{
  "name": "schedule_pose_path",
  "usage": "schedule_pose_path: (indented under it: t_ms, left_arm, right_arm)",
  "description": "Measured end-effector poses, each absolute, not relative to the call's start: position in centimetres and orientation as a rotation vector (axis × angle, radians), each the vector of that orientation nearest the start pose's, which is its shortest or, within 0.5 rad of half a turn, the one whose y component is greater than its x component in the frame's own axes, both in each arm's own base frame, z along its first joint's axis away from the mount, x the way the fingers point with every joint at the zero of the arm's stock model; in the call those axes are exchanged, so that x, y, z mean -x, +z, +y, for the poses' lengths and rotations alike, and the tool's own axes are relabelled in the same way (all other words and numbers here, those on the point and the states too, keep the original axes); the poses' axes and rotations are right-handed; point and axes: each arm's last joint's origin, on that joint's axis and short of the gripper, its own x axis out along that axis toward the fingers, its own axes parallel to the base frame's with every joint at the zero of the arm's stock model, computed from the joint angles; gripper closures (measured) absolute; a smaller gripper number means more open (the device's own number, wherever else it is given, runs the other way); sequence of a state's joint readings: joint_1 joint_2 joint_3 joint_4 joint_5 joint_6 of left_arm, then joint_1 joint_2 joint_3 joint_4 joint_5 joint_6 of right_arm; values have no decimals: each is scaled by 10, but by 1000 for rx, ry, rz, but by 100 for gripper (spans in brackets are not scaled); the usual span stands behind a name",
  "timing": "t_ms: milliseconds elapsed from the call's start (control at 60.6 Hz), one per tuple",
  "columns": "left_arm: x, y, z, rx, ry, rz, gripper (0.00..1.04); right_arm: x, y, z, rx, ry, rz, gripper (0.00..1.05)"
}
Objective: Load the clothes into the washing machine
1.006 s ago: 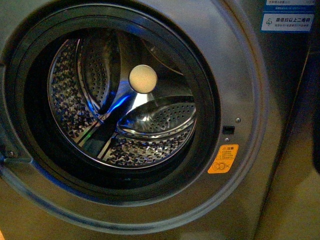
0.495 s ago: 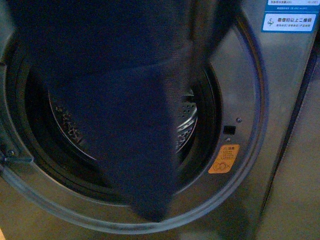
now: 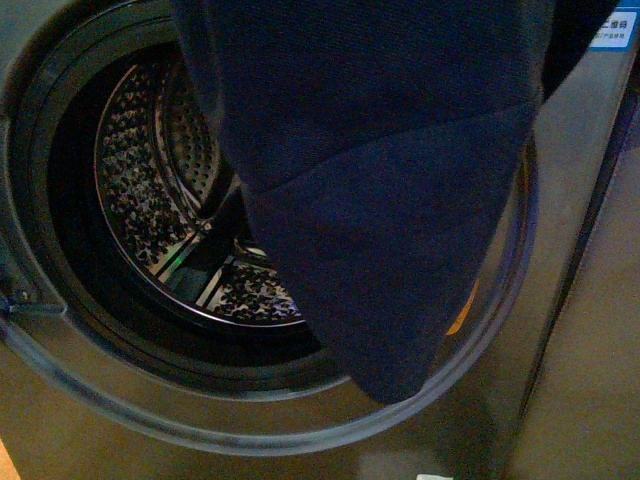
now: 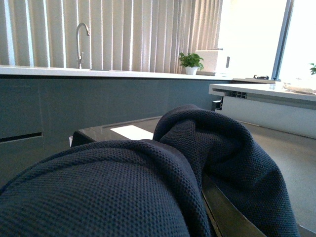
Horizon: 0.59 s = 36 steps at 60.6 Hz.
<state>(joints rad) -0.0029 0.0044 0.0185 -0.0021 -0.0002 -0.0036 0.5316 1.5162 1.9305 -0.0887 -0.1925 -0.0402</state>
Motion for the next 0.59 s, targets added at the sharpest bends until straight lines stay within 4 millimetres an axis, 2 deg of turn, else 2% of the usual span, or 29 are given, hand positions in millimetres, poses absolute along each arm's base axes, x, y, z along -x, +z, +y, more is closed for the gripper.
schedule_pose_path:
  t_ms: [379,429,528,594]
  left_arm:
    - [-97,169,0,19,-20,-16,7]
    - [-98,177,1,105,-169,-78,7]
    - [-104,190,5,218,-291,-102,7]
    - [-112,212,7,235,-346,-135,7]
  right_arm:
    - [-253,552,155,-18,711,-343,98]
    - [-253,552,155,-19,710,-343,98]
    - [-253,551,155,-18,711,-341,98]
    - [-253,551,155,-18,711,-342,98]
